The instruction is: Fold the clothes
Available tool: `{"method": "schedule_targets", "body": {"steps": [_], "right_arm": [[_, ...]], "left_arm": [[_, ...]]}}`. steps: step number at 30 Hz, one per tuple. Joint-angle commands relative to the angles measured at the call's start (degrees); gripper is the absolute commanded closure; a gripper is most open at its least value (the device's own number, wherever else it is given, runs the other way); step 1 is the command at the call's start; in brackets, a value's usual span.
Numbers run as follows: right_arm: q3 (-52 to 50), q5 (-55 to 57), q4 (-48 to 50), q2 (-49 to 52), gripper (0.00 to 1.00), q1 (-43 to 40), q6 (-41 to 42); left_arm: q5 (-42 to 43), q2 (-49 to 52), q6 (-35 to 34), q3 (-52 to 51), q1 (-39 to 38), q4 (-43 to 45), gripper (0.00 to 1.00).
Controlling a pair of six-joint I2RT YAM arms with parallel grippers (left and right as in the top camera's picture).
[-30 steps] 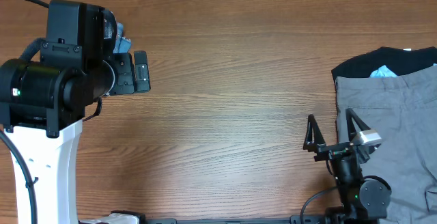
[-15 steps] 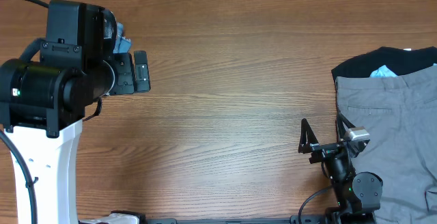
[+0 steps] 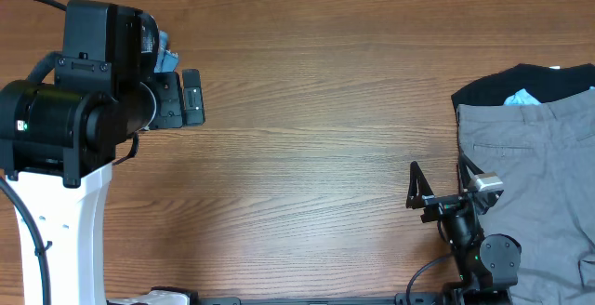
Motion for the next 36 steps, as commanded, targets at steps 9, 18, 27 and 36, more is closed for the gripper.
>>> {"method": "schedule_targets", "body": {"steps": [9, 18, 27, 36], "right_arm": [[-0.61, 0.35, 0.24, -0.44, 0.0, 0.35, 0.13], [-0.61, 0.35, 0.24, -0.44, 0.0, 0.35, 0.13], [-0.61, 0.35, 0.24, -0.44, 0.0, 0.35, 0.11], [-0.61, 0.35, 0.24, -0.44, 0.0, 0.35, 0.13]], "left_arm": [[-0.46, -2.43, -0.61, 0.02, -1.51, 0.31, 0.0], [-0.87, -19.85, 3.61, -21.44, -1.46, 30.14, 0.0], [10.56, -42.53, 17.55, -59.47, 1.97, 58.88, 0.0], [11.63, -66.73, 18.67, -90.07, 3.56, 77.13, 0.0]]}}
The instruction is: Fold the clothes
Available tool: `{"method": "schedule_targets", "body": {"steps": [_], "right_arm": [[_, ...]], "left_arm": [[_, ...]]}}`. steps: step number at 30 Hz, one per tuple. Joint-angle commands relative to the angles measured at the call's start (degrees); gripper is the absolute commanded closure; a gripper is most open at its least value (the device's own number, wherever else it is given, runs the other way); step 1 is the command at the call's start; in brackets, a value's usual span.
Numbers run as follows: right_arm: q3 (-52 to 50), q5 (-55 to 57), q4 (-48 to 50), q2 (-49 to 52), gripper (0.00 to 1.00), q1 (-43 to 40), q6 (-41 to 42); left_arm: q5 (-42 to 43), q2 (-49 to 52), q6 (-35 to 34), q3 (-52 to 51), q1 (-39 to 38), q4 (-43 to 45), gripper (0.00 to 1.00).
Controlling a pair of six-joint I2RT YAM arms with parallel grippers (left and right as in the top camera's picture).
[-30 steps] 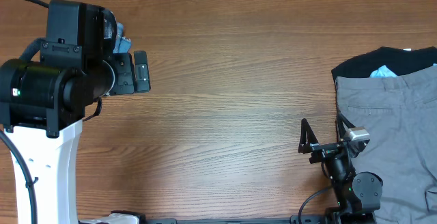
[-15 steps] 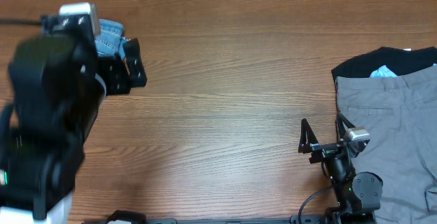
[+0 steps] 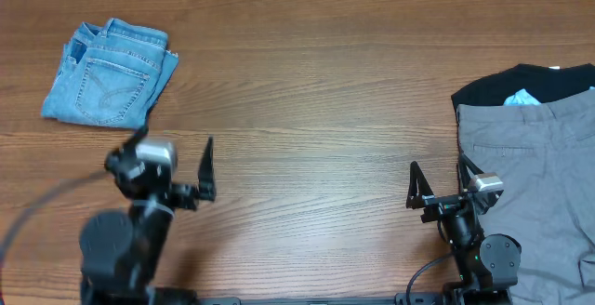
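A pair of blue jeans (image 3: 107,74) lies folded into a compact square at the far left of the table. My left gripper (image 3: 175,156) hovers near the front left, below the jeans and apart from them; it is open and holds nothing, and the arm is blurred. At the right, grey trousers (image 3: 535,184) lie spread flat on top of a black garment (image 3: 516,84), with a light blue piece (image 3: 522,99) showing at the waistband. My right gripper (image 3: 437,184) stands open at the trousers' left edge, one finger (image 3: 466,169) beside the cloth.
The wooden table (image 3: 316,110) stretches between the two piles. The pile at the right runs off the frame's right edge. Both arm bases stand along the front edge.
My left arm was over the far left corner, covering the jeans. It now sits near the front left, and the folded jeans lie in full view. The right arm has not moved.
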Motion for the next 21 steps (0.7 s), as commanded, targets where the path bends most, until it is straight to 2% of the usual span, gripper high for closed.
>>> {"method": "schedule_targets", "body": {"steps": [1, 7, 13, 21], "right_arm": [[-0.61, 0.37, 0.28, -0.44, 0.0, 0.35, 0.15], [-0.61, 0.37, 0.28, -0.44, 0.0, 0.35, 0.17], [-0.61, 0.37, 0.28, -0.44, 0.0, 0.35, 0.15], [-0.61, 0.37, 0.28, -0.44, 0.0, 0.35, 0.17]], "left_arm": [[1.4, -8.87, 2.25, -8.96, 0.55, 3.69, 0.0], [1.81, -21.81, 0.83, -23.06, 2.27, 9.18, 0.0], [1.57, -24.09, -1.86, -34.64, 2.99, 14.51, 0.0], [-0.11, -23.71, -1.66, -35.58, 2.97, 14.23, 0.0]]}}
